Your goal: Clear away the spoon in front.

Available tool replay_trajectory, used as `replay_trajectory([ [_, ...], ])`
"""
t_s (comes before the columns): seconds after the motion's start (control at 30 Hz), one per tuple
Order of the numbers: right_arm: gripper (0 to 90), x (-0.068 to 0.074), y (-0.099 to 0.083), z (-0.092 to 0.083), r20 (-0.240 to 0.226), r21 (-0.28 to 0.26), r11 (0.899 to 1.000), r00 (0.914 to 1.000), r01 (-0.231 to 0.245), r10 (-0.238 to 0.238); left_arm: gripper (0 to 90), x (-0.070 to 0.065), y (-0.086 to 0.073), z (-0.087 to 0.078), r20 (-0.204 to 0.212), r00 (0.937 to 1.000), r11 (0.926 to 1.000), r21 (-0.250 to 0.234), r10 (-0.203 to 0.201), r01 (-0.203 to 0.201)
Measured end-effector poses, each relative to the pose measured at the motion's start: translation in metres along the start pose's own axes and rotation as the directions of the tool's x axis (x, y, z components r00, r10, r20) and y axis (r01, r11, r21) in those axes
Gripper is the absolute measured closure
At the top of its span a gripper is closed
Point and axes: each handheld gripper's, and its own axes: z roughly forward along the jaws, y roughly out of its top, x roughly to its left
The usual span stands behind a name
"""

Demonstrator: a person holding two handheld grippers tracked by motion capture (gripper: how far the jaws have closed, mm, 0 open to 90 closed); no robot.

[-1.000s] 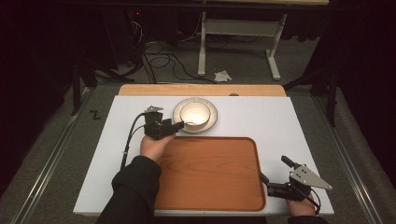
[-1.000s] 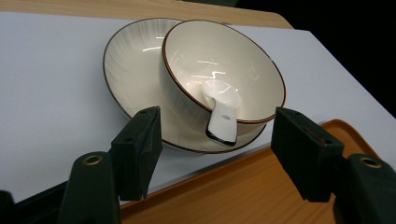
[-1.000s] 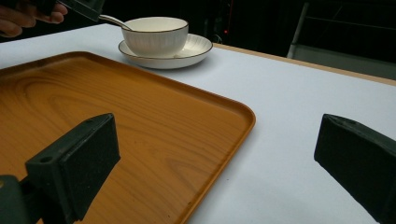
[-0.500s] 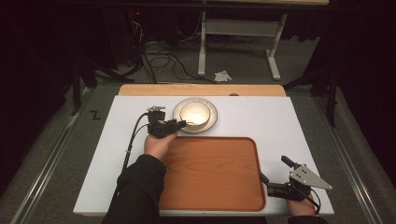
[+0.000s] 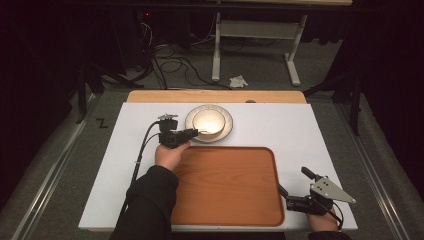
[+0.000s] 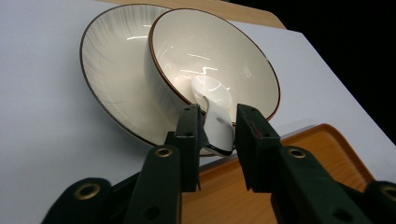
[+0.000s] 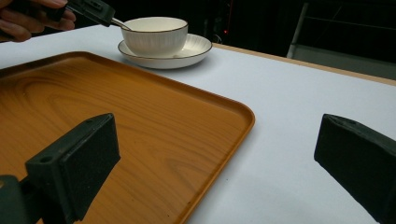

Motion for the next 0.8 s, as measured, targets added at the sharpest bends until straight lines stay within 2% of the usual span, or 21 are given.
replay_trajectory([
  [0.53,0.7,-0.0008,-0.0001,-0.0004,0.000,-0.003,1.000,1.0000,0.002,-0.002,83.4,-0.0048,0.0004,-0.0027,0.021,0.9997,0.9996,-0.024,0.015,-0.014],
  [0.8,0.7,-0.0008,-0.0003,-0.0002,-0.001,-0.001,1.000,1.0000,0.000,0.000,84.2,-0.0064,0.0000,-0.0028,0.018,0.9993,0.9992,-0.020,0.034,-0.033],
])
